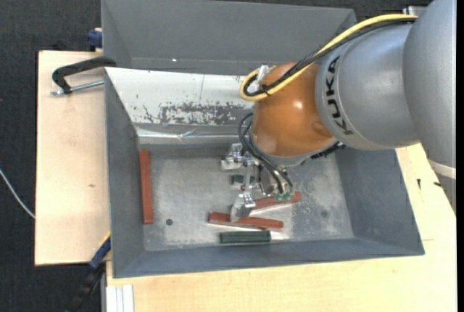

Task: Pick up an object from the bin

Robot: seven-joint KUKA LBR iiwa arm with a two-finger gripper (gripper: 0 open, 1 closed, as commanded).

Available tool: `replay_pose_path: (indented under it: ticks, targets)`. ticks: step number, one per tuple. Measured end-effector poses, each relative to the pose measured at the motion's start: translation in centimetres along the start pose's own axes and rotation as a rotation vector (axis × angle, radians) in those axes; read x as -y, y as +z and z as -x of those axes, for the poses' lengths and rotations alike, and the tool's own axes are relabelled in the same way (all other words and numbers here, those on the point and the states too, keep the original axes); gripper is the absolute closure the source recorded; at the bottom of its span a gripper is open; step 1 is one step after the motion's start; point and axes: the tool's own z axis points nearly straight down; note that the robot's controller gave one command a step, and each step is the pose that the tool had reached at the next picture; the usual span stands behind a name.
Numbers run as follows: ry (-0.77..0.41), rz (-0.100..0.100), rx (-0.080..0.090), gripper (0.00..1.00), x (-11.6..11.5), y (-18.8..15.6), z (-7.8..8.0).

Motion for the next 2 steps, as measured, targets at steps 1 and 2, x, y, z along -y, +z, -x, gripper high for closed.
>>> replay_pose_path:
  ticks: [1,2]
  targets:
    - [-0.061,0.004,0.004,1.0,0.86,2.17,-2.87]
    - [-0.061,0.004,0.003,1.0,0.86,2.16,-2.86]
